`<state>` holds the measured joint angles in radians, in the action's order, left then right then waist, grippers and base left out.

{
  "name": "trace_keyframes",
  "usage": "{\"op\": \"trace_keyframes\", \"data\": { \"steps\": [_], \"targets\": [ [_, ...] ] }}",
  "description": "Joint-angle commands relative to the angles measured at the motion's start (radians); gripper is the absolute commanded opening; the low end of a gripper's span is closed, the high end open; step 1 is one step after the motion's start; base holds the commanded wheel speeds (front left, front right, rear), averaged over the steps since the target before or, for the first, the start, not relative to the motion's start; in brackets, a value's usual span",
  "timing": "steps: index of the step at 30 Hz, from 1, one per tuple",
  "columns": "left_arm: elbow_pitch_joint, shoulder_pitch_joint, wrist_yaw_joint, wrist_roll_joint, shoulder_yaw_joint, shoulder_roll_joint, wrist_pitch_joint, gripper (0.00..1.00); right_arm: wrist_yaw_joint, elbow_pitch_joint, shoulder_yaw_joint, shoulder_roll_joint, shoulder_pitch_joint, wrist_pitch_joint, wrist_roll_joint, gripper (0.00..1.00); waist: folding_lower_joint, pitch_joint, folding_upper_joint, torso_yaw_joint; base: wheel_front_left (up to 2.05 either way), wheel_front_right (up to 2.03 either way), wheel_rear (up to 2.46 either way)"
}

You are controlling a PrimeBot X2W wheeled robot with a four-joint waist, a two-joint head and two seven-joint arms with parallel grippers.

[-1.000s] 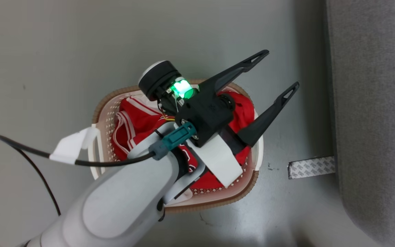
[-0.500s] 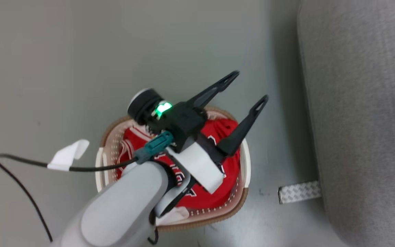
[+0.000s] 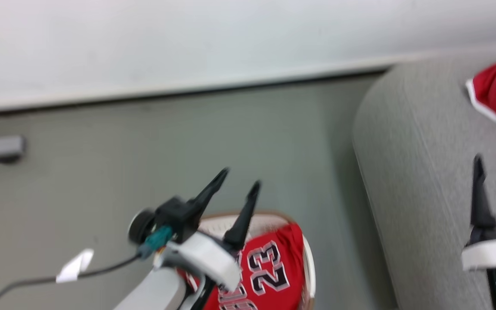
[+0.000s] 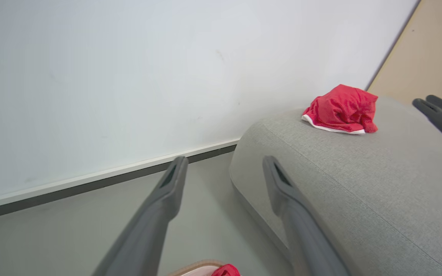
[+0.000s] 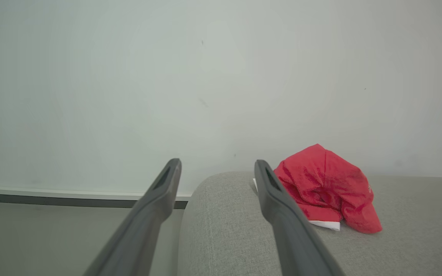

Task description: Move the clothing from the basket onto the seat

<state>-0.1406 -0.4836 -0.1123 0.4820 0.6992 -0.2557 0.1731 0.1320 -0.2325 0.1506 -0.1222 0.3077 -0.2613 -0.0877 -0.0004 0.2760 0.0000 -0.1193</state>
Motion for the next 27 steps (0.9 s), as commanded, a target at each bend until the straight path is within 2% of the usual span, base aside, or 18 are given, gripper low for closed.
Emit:
{"op": "trace_keyframes", "data": {
  "steps": [1,6,12,17,22,27],
  "targets": [
    [-0.03,0.057,-0.023,0.013,-0.013,-0.012,0.025,1.0,-0.003,0.018,-0.012,0.008,-0.067,-0.002,-0.003,1.0,0.0004,-0.151,0.0,0.07,0.0,0.0,0.0],
    [-0.085,0.158,-0.055,0.04,-0.051,-0.034,0.067,1.0,-0.003,0.039,-0.04,0.028,-0.173,-0.002,-0.006,1.0,0.0004,-0.228,0.0,0.111,0.0,0.0,0.0],
    [-0.102,0.258,-0.082,0.051,-0.103,-0.045,0.089,1.0,-0.003,0.034,-0.049,0.054,-0.26,-0.003,-0.008,1.0,0.0004,-0.282,0.0,0.127,0.0,0.0,0.0],
    [-0.058,0.346,-0.103,-0.002,-0.196,-0.038,0.091,1.0,-0.003,0.02,-0.061,0.071,-0.321,-0.003,-0.019,1.0,0.0004,-0.3,0.0,0.127,0.0,0.0,0.0],
    [0.004,0.45,-0.085,-0.062,-0.309,0.002,0.091,1.0,-0.003,-0.001,-0.07,0.072,-0.347,-0.003,-0.038,1.0,0.0004,-0.31,0.0,0.115,0.0,0.0,0.0],
    [0.013,0.508,-0.043,-0.119,-0.38,0.043,0.091,1.0,-0.003,-0.013,-0.078,0.073,-0.352,-0.003,-0.062,1.0,0.0004,-0.312,0.0,0.11,0.0,0.0,0.0]
  ]
}}
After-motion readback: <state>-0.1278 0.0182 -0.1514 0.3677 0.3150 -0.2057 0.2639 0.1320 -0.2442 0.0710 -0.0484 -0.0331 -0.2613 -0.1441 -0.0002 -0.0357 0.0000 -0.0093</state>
